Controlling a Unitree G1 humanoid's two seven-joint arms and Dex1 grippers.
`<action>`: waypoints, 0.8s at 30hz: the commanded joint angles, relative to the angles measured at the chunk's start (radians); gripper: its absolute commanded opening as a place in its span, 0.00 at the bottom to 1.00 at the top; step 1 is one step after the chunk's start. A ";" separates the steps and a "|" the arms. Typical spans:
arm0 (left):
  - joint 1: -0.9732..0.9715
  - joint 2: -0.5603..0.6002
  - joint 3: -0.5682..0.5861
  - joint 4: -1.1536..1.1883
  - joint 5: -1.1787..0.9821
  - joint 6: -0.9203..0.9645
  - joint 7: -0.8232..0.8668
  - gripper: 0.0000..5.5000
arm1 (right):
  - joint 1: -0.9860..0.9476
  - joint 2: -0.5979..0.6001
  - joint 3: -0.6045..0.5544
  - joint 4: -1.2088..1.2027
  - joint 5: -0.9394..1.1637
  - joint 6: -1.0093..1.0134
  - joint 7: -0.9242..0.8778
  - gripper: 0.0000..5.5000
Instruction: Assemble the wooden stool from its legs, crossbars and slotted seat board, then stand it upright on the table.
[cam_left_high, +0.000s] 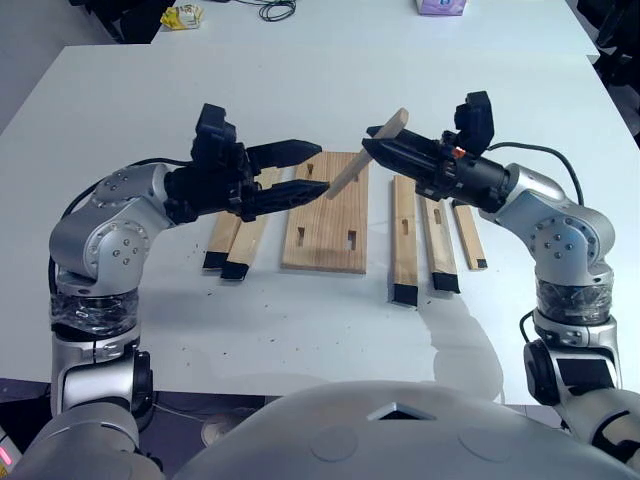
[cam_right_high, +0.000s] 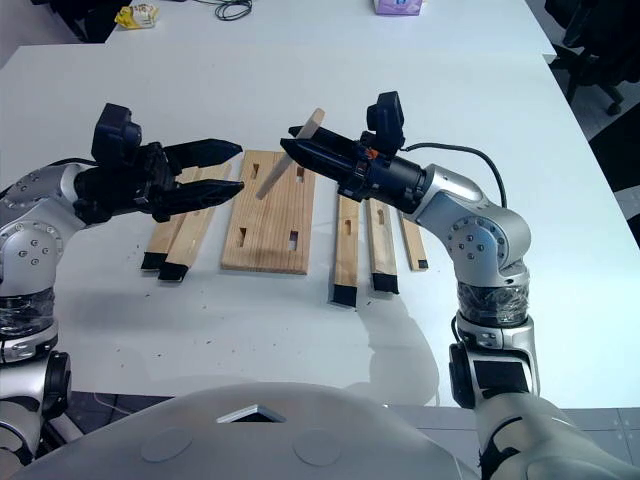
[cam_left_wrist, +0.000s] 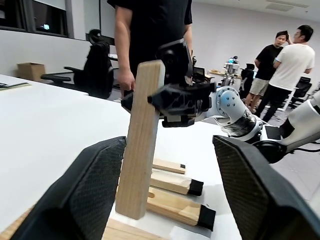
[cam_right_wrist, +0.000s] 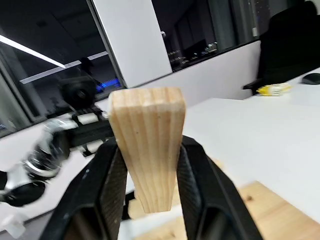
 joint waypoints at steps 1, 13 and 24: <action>-0.009 0.020 0.036 0.046 0.053 -0.038 0.040 0.58 | -0.027 -0.117 0.012 0.088 -0.137 -0.113 0.117 0.24; 0.002 -0.267 0.060 0.086 0.178 -0.178 0.458 0.58 | -0.159 -0.405 0.056 0.398 -0.334 -0.342 0.634 0.24; -0.017 -0.537 -0.085 0.120 0.420 -0.313 0.809 0.58 | -0.196 -0.378 0.099 0.639 -0.502 -0.595 0.723 0.24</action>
